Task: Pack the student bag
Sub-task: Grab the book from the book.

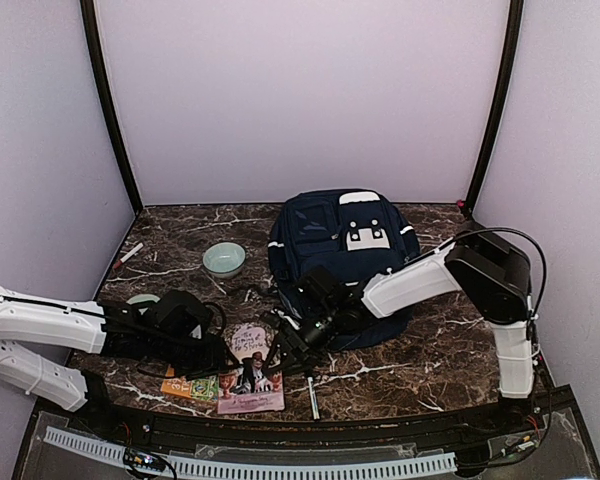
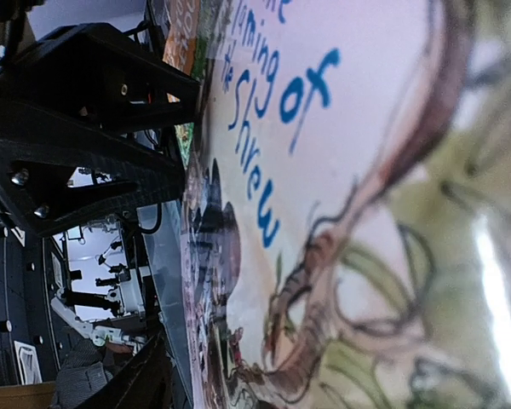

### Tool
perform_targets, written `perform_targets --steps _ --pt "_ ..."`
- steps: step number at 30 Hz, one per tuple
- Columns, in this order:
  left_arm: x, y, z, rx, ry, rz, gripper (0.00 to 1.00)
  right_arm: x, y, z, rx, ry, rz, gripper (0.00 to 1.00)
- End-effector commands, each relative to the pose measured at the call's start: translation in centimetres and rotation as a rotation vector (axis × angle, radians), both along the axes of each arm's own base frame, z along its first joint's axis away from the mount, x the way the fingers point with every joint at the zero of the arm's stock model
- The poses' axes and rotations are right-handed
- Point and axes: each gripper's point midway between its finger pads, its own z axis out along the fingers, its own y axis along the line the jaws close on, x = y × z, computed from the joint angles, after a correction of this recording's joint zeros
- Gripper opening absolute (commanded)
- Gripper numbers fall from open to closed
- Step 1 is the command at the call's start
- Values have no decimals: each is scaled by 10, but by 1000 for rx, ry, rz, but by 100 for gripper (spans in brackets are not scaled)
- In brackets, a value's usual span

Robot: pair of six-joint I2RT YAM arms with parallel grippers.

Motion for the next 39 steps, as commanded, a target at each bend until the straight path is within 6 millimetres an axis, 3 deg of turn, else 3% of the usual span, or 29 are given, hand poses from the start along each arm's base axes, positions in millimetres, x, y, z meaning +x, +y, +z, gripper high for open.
perform_targets --steps 1,9,18,26,29,31,36,39 --pt "-30 37 -42 192 127 -27 53 7 8 42 118 -63 -11 60" --pt "-28 47 -43 262 113 -4 53 10 10 52 162 -20 -14 53" --pt "-28 47 -47 280 116 -8 53 26 7 42 125 4 -78 45" --pt "-26 43 -47 281 107 -20 53 28 13 31 113 26 -76 24" --pt "-25 43 -44 281 94 -14 53 30 12 31 105 -6 -76 9" --pt "-21 43 -36 276 71 -8 52 33 13 35 109 -44 -70 0" --pt "4 39 11 248 -94 -8 57 39 13 63 183 -188 -12 0" --pt "20 32 50 185 -234 -17 63 51 -1 82 220 -320 15 0"
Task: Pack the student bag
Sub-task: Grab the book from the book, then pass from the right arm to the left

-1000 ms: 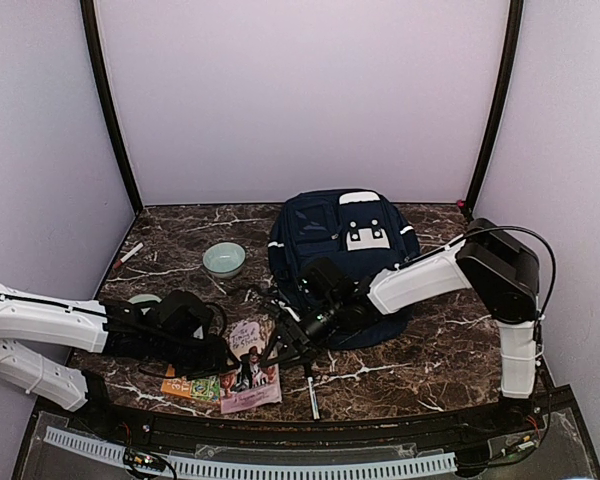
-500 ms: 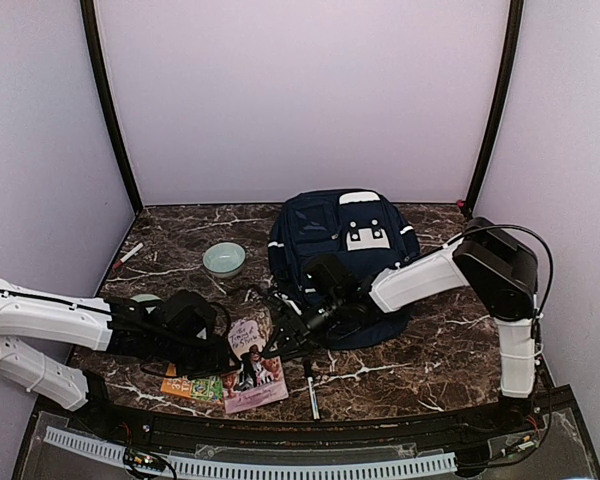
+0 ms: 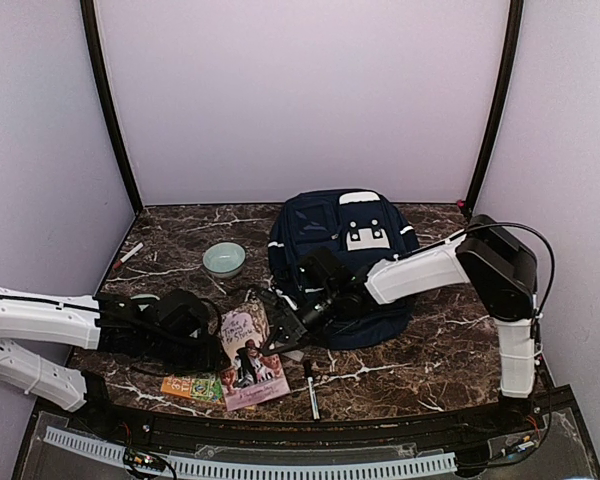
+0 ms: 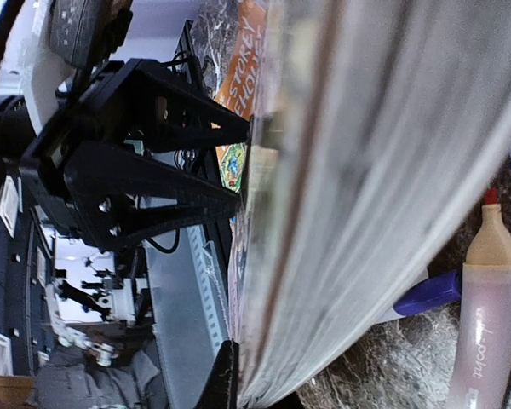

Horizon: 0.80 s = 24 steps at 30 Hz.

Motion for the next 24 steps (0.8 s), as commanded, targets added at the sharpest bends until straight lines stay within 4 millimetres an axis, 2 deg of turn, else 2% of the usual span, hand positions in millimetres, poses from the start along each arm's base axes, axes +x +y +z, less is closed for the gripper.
perform_targets --steps 1,4,6,9,12,15,16,17,18,22,24 --pt "19 8 52 -4 -197 -43 66 25 -16 56 134 -265 30 0" --pt "28 -14 92 -139 -344 -132 71 42 -37 90 211 -366 14 0" --pt "32 -38 128 -265 -482 -239 72 51 -53 112 248 -423 11 0" --pt "36 -61 171 -369 -647 -342 79 66 -78 144 290 -515 -3 0" --pt "45 -82 204 -410 -779 -400 80 75 -101 167 313 -587 -3 0" --pt "62 -102 222 -390 -892 -438 84 78 -122 185 352 -602 3 0" --pt "66 -112 227 -400 -914 -462 85 80 -127 186 351 -605 2 0" --pt "68 -124 231 -422 -916 -493 87 80 -135 197 361 -642 -5 0" --pt "70 -136 243 -464 -922 -524 87 81 -140 201 359 -667 -10 0" --pt "77 -179 252 -576 -873 -659 87 85 -161 205 309 -761 -23 0" --pt "82 -197 246 -638 -858 -704 88 87 -170 204 285 -792 -31 0"
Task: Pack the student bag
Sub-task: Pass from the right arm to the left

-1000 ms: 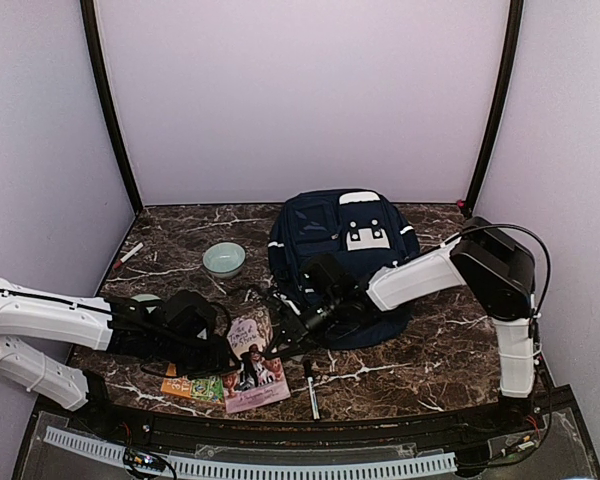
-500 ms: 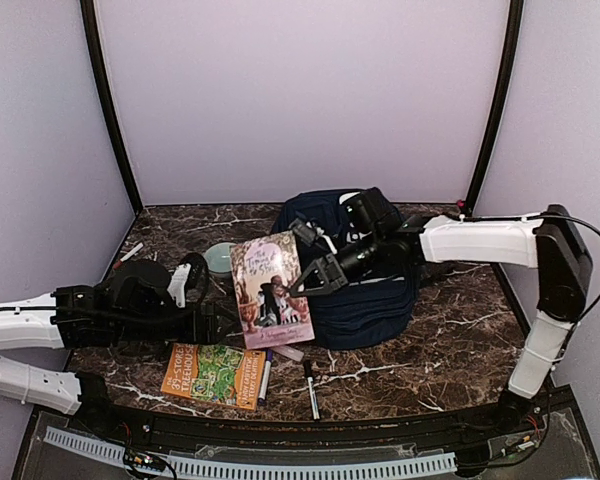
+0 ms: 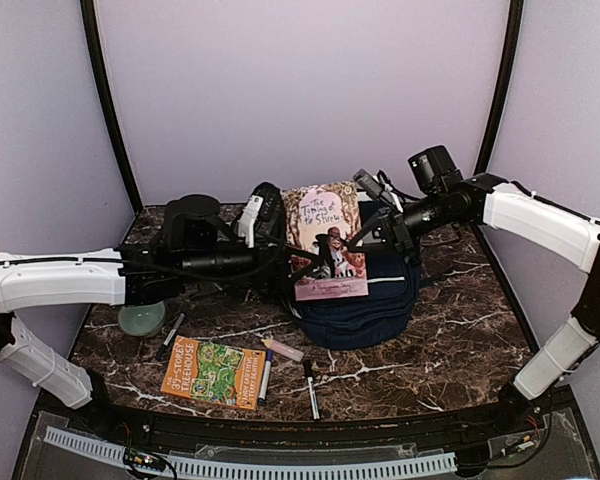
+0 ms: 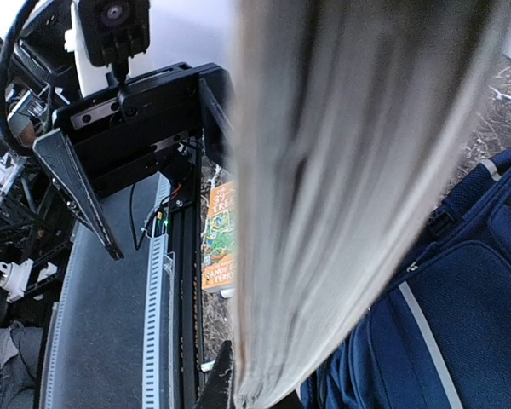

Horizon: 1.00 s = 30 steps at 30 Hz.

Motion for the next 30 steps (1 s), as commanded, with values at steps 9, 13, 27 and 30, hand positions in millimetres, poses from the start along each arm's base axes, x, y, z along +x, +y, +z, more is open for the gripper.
perform_targets --steps 9,13,27,30 --pt "15 -70 37 -293 -5 -358 79 8 -48 19 -5 -126 -55 0" --pt "18 -75 33 -293 7 -394 72 13 -52 18 8 -96 -64 0" --pt "65 -28 19 -98 36 -160 79 13 -55 34 28 -82 -44 0" --pt "65 -46 17 -154 69 -231 78 13 -54 35 33 -72 -38 0"
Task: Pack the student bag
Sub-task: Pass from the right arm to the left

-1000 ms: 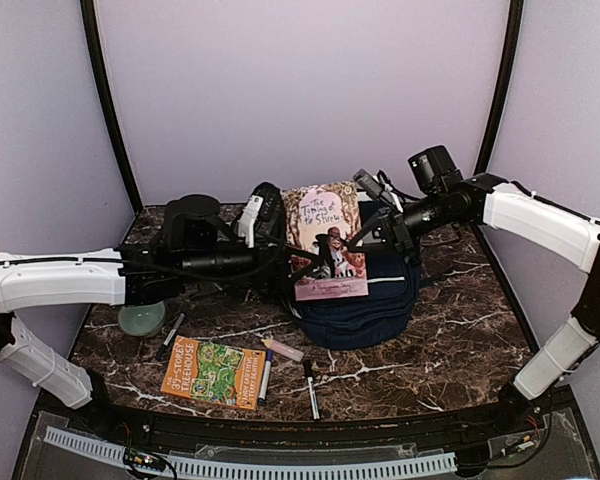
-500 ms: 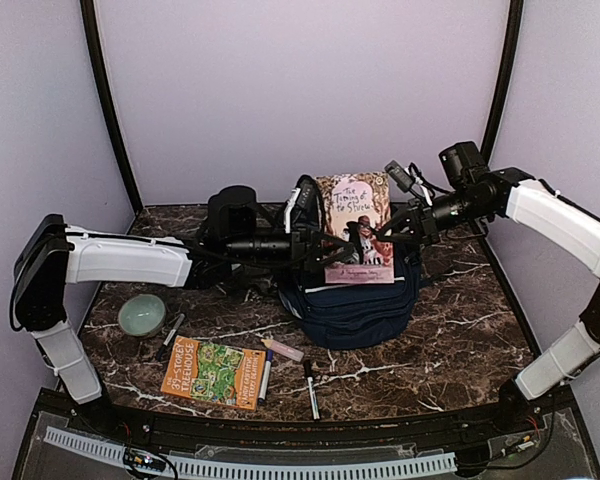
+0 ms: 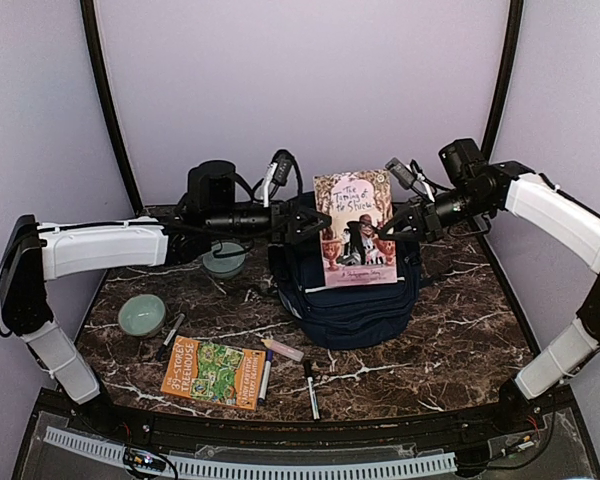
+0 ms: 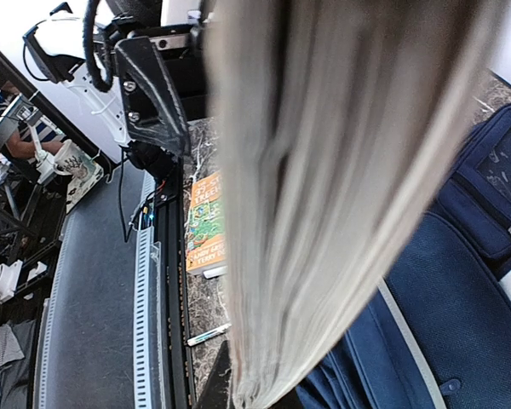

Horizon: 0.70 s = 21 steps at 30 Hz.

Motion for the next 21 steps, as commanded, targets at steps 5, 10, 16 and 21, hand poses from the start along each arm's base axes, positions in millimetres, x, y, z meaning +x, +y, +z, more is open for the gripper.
perform_targets --steps 5,10,16,21 --pt "-8 -25 2 -107 43 -145 68 3 5 17 49 -6 31 0" --pt "-21 -26 -1 -143 61 -214 51 13 5 12 27 -7 -3 0" --pt "-26 -34 0 -168 105 -292 22 26 9 12 27 8 -41 0" --pt "-28 -30 12 -195 90 -284 0 29 7 11 30 17 -62 39"
